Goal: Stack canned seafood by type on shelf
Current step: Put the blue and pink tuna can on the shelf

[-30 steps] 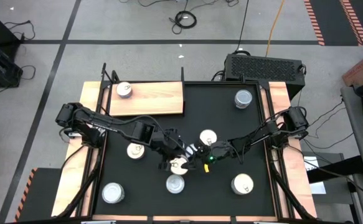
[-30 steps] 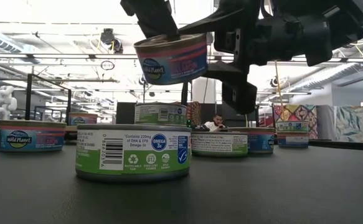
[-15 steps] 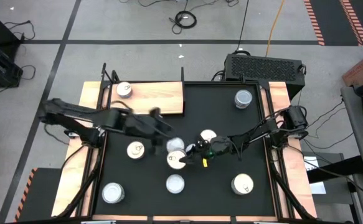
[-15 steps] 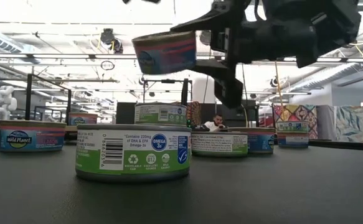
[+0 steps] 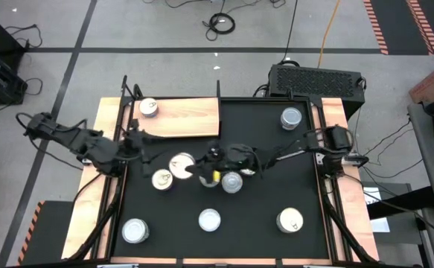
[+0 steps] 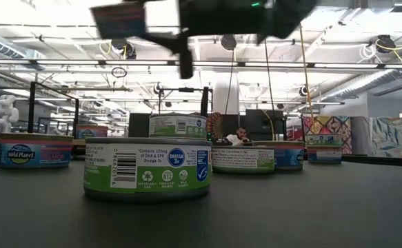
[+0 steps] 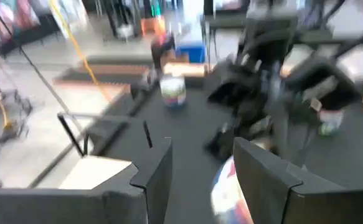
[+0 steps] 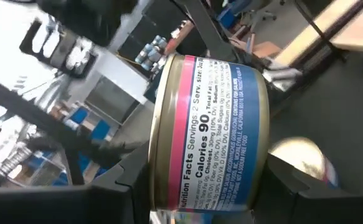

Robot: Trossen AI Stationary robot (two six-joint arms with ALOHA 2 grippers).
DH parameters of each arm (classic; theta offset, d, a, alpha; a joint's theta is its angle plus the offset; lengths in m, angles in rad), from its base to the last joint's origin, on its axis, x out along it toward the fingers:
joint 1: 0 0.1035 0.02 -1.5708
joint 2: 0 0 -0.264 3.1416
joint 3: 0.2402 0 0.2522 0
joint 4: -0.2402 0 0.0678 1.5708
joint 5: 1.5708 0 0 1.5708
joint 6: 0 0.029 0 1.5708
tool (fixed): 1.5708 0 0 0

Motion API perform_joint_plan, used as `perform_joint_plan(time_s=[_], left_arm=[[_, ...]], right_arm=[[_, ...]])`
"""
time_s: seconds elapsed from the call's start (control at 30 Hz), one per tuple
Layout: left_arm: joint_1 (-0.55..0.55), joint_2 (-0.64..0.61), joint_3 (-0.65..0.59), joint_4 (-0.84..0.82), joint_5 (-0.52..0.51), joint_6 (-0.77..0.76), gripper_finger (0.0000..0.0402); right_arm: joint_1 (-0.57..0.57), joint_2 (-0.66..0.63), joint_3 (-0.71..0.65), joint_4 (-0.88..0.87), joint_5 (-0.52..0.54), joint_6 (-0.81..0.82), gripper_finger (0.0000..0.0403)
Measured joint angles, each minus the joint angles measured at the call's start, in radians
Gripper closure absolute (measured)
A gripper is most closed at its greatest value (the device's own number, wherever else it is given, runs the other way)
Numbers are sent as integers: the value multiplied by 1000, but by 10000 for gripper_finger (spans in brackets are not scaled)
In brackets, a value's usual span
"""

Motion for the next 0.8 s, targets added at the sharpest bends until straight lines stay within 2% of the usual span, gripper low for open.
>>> perform_joint_plan(time_s=[0.13,0.3,0.4,0.57,0.8], left_arm=[[-44,-136,-166,175,-85,98,230],[-52,-281,-238,191,-245,175,230],[-52,-349,-243,189,-232,185,230],[-52,-403,-245,184,-133,203,230],[-52,-402,-247,177,-101,230,230]], right_arm=[[-45,129,176,-94,-12,49,218],[-91,276,389,-168,-34,77,218],[-117,364,526,-228,-52,76,218],[-156,499,738,-340,-57,59,218],[-216,597,910,-433,-55,76,218]])
